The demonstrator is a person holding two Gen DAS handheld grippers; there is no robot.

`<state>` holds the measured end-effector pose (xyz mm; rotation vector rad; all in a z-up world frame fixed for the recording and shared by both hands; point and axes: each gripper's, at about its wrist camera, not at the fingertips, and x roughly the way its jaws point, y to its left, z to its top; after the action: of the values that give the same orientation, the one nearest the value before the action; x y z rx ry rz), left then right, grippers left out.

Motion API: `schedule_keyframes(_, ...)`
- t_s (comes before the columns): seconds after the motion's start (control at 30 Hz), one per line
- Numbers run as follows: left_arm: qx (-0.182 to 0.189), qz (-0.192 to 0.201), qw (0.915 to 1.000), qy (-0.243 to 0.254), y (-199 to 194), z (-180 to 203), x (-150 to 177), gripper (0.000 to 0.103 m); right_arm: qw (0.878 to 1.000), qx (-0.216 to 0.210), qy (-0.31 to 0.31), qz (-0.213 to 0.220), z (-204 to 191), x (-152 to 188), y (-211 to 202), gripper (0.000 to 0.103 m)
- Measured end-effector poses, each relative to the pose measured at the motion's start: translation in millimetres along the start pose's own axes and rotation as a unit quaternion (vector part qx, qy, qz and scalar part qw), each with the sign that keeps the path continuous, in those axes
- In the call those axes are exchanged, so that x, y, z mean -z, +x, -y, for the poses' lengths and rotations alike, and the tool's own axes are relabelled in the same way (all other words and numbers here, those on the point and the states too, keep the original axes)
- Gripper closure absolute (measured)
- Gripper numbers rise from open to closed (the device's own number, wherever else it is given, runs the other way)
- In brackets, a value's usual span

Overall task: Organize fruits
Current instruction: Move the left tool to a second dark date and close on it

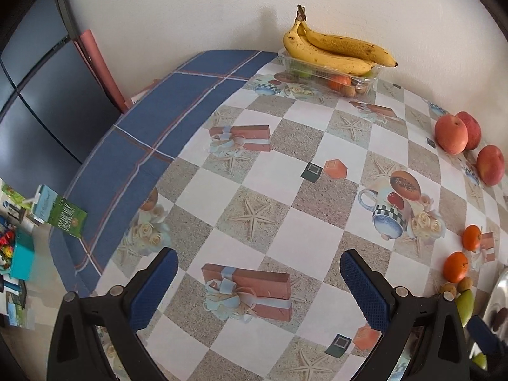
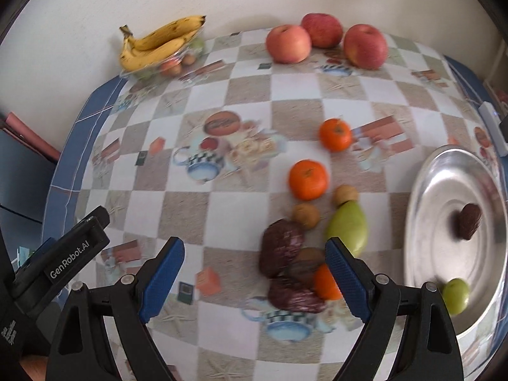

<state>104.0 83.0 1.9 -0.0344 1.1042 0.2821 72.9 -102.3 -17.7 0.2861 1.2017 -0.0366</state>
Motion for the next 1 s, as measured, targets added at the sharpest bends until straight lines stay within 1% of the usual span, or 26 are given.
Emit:
schedule_keyframes(0.13,0.020,-0.011,0.9997,-0.003,2.0,2.8,1.6,0.000,1.000,0.007,-0.010,-0.003,-4.8,0.9,1.6,0.013)
schedule_keyframes(0.3,0.026,-0.007,0.9994,0.020,-1.9,15.5,6.0,0.000,1.000,0.001,0.004,-0.003,8.0,-0.6,-3.1,0.013)
schedule_keyframes(0.43,0.048,-0.017,0.9982,0.033,-1.3,25.3,10.8,0.000,1.000,0.019,0.014,0.000,25.5,-1.8,-8.8,0.013)
schedule_keyframes(0.57,0.056,-0.025,0.9964,0.058,-1.1,42.9,19.9,0.000,0.999,0.047,0.021,-0.012,46.1,1.6,-8.7,0.013)
schedule_keyframes(0.63,0.071,-0.032,0.9942,0.074,-1.7,54.8,26.1,0.000,0.997,0.058,0.036,-0.022,59.8,4.6,-7.8,0.013)
schedule_keyframes(0.7,0.085,-0.040,0.9907,0.098,-2.4,69.5,34.4,0.000,0.995,0.064,0.064,-0.039,76.5,8.6,-5.8,0.013)
schedule_keyframes(0.8,0.099,-0.050,0.9840,0.140,-2.8,93.5,48.3,0.000,0.992,0.059,0.096,-0.055,92.5,12.6,-3.8,0.013)
schedule_keyframes(0.87,0.106,-0.060,0.9797,0.159,-1.2,105.3,55.6,0.000,0.991,0.057,0.107,-0.057,98.9,13.7,-6.9,0.013)
schedule_keyframes(0.9,0.110,-0.065,0.9782,0.164,0.1,109.6,58.5,0.000,0.991,0.063,0.110,-0.054,103.5,13.8,-9.8,0.013)
schedule_keyframes(1.0,0.110,-0.073,0.9770,0.167,2.7,117.3,64.6,0.000,0.989,0.081,0.113,-0.044,112.8,12.7,-19.2,0.013)
